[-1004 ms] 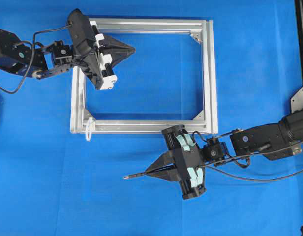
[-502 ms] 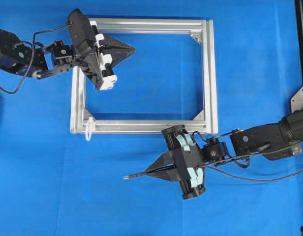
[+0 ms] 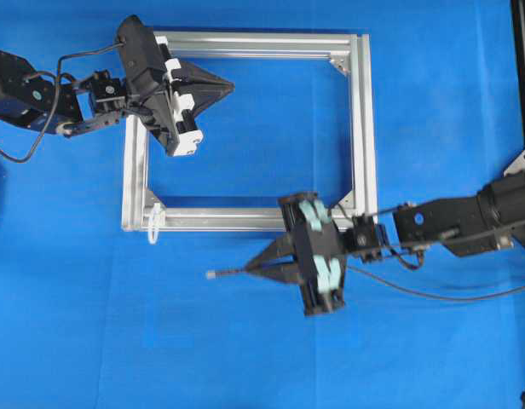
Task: Insert the wire through the string loop located on the left side.
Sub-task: 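Carry the cable plug with the right gripper toward the white zip-tie loop, then align the plug tip with the zip-tie loop using the right gripper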
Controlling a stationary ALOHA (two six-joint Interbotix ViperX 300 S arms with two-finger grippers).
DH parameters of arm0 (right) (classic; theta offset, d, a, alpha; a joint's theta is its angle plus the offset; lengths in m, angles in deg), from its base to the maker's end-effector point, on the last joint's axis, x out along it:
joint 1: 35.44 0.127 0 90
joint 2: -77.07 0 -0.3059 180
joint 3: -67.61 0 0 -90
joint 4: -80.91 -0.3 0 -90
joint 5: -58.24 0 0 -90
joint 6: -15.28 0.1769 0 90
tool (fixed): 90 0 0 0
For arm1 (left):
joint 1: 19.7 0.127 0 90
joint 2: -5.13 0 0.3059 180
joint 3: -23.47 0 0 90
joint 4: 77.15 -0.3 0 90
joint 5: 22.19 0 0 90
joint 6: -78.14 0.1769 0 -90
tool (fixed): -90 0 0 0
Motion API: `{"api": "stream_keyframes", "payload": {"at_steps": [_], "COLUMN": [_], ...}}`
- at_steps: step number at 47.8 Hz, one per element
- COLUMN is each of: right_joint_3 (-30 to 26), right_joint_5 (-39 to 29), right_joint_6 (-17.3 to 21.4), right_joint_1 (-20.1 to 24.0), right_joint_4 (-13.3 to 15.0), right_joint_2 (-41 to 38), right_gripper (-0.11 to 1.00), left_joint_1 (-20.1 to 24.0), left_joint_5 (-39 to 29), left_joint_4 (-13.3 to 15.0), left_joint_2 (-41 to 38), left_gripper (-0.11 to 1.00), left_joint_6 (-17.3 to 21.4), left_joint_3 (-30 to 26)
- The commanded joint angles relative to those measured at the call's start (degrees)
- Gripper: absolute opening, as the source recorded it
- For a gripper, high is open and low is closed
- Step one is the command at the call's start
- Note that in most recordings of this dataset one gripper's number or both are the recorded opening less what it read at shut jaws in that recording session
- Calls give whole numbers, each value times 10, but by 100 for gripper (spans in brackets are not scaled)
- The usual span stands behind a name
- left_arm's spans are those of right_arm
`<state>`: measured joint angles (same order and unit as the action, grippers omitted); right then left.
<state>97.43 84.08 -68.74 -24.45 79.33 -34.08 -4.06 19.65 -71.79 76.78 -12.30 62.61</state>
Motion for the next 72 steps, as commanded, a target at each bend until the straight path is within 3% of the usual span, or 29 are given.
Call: {"api": "stream_keyframes", "payload": {"at_steps": [1,17,33,57,72], "right_joint_3": [-6,-1,-9,-109,-113], "right_joint_5": [2,-1,2,-9,-18], "right_joint_6": [1,1,2,2,2], "right_joint_1": [-18,-68,-68,-68,-68], "right_joint_4": [0,-2,-4,-3,-2], "right_joint_2": [19,19,14,-55,-59], "right_gripper": [-10,-10,-10,-10,-10], "left_joint_1": [-2,-2,-3,-2,-2], "left_joint_5": [4,4,4,4,3], "left_joint_4": [-2,-3,-3,-3,-3], "left_joint_2": [18,18,18,18,18], "left_gripper": [0,0,0,0,0], "left_joint_6": [-1,-1,-1,-1,-1], "left_joint_3": [-4,-4,-4,-4,-4]}}
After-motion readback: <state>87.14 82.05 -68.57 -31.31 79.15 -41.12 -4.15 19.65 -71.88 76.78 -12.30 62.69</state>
